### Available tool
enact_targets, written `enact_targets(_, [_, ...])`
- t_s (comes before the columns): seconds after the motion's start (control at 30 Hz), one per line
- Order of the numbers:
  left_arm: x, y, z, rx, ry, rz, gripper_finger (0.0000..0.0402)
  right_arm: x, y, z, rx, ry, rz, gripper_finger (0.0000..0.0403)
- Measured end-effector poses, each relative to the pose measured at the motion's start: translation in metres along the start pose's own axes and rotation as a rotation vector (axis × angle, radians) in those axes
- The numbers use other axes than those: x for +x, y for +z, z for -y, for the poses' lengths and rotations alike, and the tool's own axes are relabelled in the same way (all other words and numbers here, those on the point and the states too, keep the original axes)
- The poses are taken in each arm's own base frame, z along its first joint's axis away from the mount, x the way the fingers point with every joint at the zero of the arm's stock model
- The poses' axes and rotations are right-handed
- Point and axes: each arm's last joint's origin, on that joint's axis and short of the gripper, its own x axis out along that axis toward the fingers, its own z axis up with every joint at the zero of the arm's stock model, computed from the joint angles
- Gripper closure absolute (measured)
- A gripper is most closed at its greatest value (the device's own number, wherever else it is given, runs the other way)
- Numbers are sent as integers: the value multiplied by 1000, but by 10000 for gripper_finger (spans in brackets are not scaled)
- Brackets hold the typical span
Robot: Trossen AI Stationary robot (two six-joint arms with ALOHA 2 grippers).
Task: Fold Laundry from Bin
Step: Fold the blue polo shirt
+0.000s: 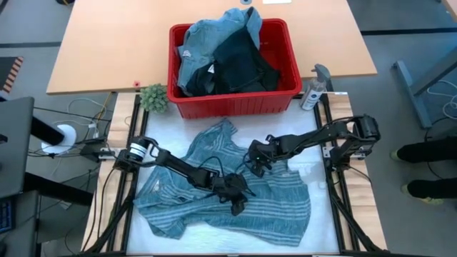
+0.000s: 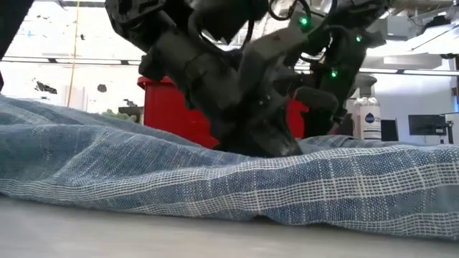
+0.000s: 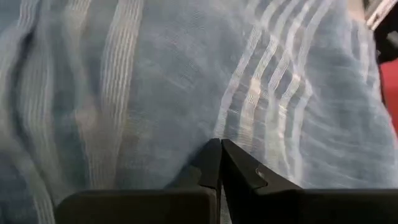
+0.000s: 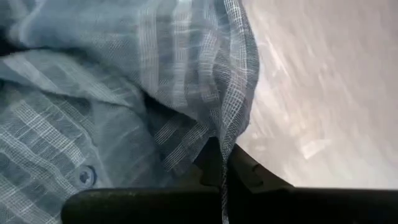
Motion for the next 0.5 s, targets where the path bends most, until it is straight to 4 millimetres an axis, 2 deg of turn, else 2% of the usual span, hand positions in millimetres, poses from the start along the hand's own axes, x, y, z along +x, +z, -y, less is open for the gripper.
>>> enact_targets(0.23, [6,-7,-2,-6,27,-14,401,-44,17,9,-52,-120,22,382])
enact_targets(0.37, [7,-12,-2,17,49,-40,401,-83,23,21,-21,-209,66,382])
enact_targets(0.5, [10,-17,-6,33,80,-54,401,-128,27,26,40,-212,187,383])
